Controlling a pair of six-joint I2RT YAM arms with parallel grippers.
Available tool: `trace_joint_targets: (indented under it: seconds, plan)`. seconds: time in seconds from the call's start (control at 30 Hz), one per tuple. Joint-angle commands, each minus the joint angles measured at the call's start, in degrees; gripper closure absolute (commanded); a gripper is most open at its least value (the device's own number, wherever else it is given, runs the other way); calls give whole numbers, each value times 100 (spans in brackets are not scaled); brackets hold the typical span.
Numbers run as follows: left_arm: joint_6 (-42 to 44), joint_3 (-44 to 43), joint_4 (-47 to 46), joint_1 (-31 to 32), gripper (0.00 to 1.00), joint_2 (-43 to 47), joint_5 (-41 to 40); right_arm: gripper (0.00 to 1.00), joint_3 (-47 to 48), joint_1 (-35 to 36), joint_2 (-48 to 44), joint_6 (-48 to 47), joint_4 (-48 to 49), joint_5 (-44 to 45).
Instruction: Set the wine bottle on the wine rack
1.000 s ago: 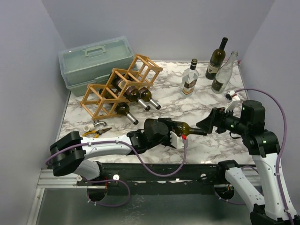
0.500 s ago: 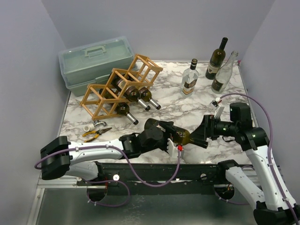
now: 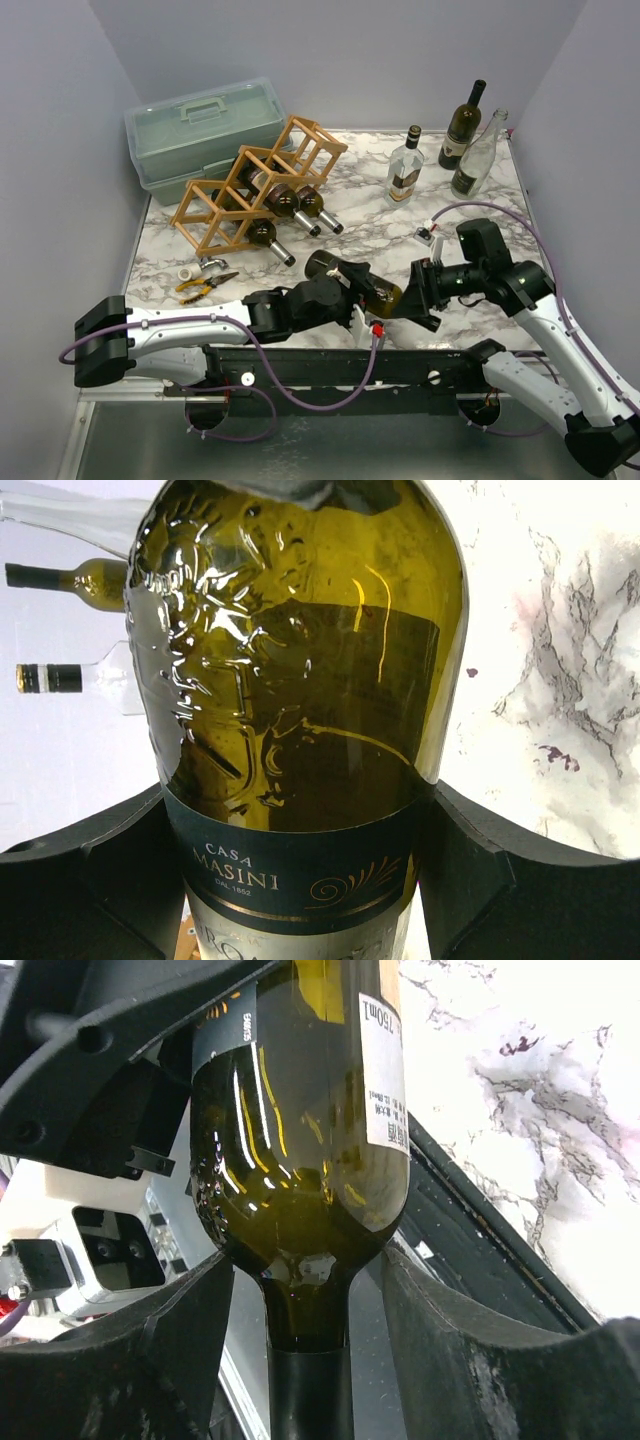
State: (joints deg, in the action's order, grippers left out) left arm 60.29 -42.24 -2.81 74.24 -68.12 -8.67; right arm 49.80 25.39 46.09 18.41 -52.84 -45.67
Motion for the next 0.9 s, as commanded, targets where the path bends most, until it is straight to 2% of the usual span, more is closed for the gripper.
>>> trace_joint_targets:
  seconds: [0.0,0.17,0.37,0.63,0.7,0.87]
  plan:
    - [346,-47,-342,47,100,317,-236,38,-3,208,56,1,-61,-162]
    - [479,5,-346,46,100,337,-366,31,21,352,5,16,-66,-94]
    - [465,13,-396,42,100,248,-368,37,10,401,-9,15,-69,-122]
    - [286,40,-618,-13,100,308,-311,37,21,486,10,13,-60,-93]
    - [218,19,-641,-54,100,298,-302,42,15,493,65,-25,-55,-205]
    - [176,14,-690,-80,100,281,-307,71,30,493,156,-124,1,-417]
